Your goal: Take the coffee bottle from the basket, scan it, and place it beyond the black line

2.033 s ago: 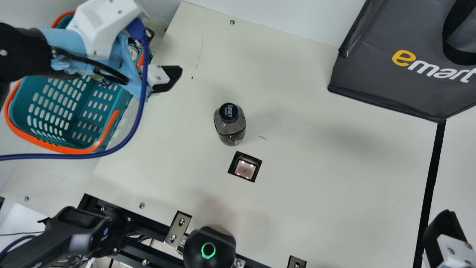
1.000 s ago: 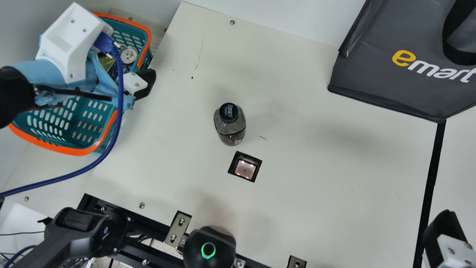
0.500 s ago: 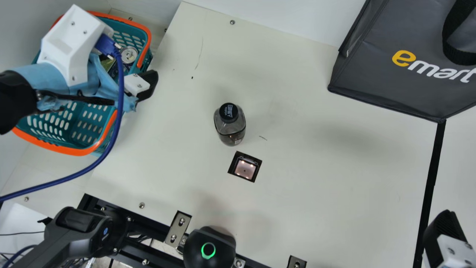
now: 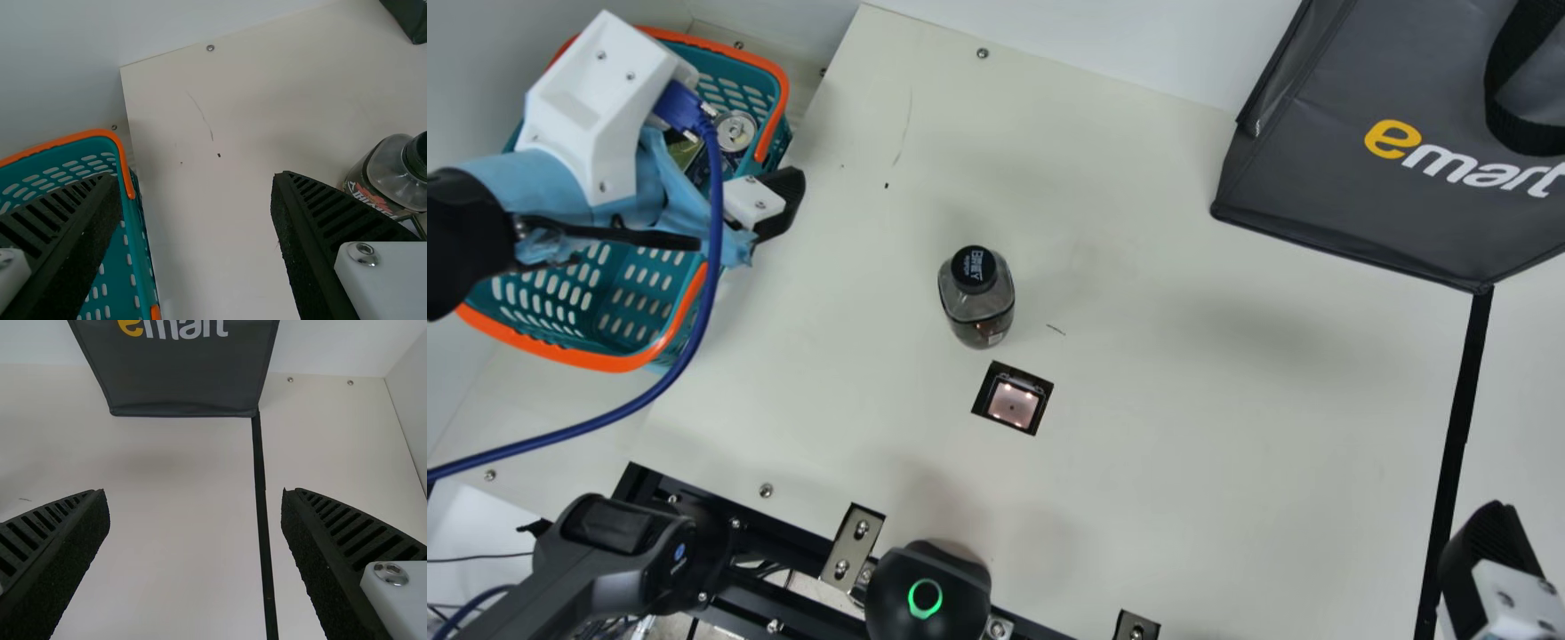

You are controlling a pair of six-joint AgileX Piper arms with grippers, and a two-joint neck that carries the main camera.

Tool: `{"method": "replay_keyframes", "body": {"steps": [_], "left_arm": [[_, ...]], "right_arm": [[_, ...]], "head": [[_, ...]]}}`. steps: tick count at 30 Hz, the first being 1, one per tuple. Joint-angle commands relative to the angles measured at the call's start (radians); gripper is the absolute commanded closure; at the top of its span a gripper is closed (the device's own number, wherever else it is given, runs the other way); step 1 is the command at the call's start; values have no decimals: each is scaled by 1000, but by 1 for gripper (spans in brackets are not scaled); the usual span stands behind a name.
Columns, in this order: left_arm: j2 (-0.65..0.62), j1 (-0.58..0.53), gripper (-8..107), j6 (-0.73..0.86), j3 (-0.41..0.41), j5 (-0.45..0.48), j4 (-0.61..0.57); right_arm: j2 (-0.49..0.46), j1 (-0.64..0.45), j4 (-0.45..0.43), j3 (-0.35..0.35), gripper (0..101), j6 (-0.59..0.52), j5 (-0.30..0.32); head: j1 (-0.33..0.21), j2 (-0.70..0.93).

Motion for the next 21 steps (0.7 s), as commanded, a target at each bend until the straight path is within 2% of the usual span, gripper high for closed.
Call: {"method": "replay_keyframes", "body": {"steps": [1,11,21], "left_arm": [[0,0,9,0,0,0,0],[0,0,9,0,0,0,0],[0,0,9,0,0,0,0]], "right_arm": [[0,0,0,0,10,0,0],[0,0,0,0,10,0,0],[0,0,0,0,10,0,0]], "head": [[-27,-80],[-27,-313],[-27,-313]]}}
